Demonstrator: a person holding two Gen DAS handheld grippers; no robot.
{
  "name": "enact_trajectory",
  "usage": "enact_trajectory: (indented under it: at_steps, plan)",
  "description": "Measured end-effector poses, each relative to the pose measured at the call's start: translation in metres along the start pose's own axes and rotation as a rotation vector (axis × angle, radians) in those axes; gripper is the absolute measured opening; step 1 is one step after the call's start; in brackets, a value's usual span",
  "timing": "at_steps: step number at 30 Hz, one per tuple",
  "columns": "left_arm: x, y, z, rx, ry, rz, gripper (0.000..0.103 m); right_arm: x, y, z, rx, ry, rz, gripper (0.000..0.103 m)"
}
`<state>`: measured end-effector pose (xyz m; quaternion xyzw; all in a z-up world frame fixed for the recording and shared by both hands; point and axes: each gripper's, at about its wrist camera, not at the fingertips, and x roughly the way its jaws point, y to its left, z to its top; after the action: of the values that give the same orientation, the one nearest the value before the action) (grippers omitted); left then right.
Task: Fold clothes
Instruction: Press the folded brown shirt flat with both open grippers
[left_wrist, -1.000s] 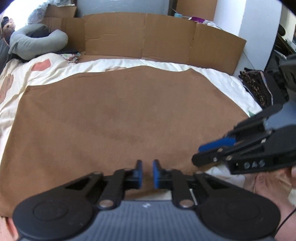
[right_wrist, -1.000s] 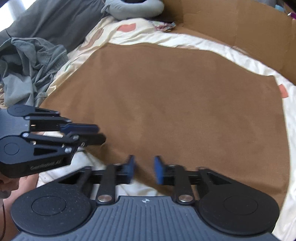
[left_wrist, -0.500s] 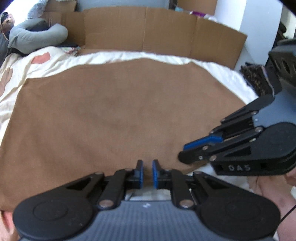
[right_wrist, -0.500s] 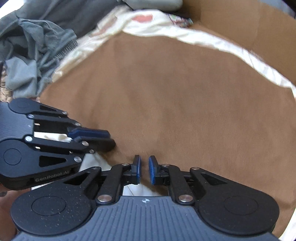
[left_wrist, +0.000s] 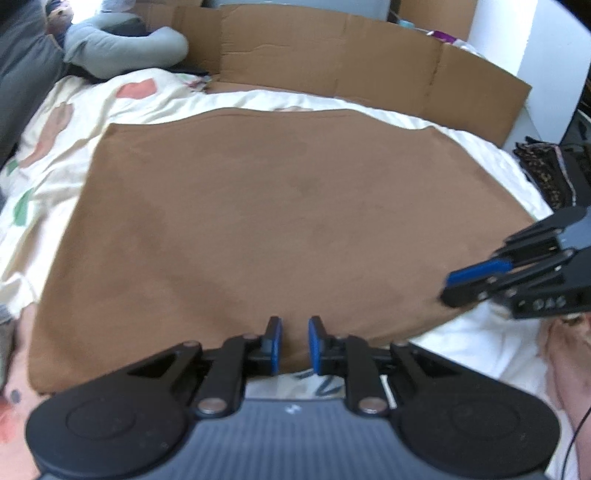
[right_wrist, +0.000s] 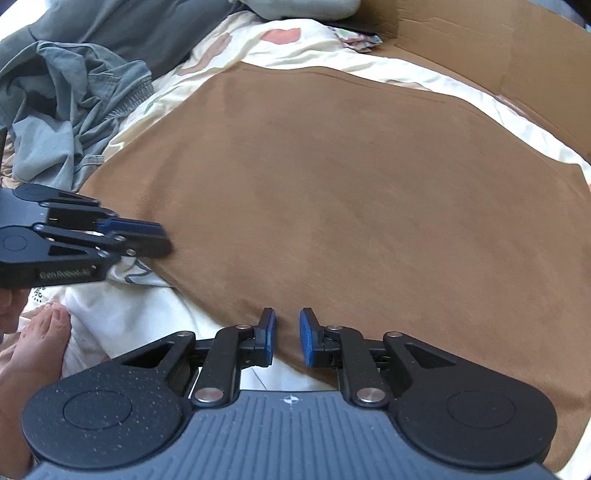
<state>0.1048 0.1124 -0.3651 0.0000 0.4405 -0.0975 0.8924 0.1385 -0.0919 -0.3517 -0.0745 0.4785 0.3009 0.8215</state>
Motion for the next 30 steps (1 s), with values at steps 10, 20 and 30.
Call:
enact_trajectory:
  at_steps: [10, 20, 30]
  plan:
    - [-0.012, 0.030, -0.007, -0.055, -0.004, 0.069, 0.019, -0.011, -0.017, -0.010, 0.047, 0.001, -0.037, 0.021]
    - [-0.032, 0.067, -0.017, -0.112, 0.019, 0.183, 0.023, -0.025, -0.043, -0.029, 0.137, 0.005, -0.083, 0.021]
    - [-0.049, 0.097, -0.019, -0.176, 0.012, 0.284, 0.039, -0.031, -0.053, -0.036, 0.185, 0.007, -0.104, 0.021]
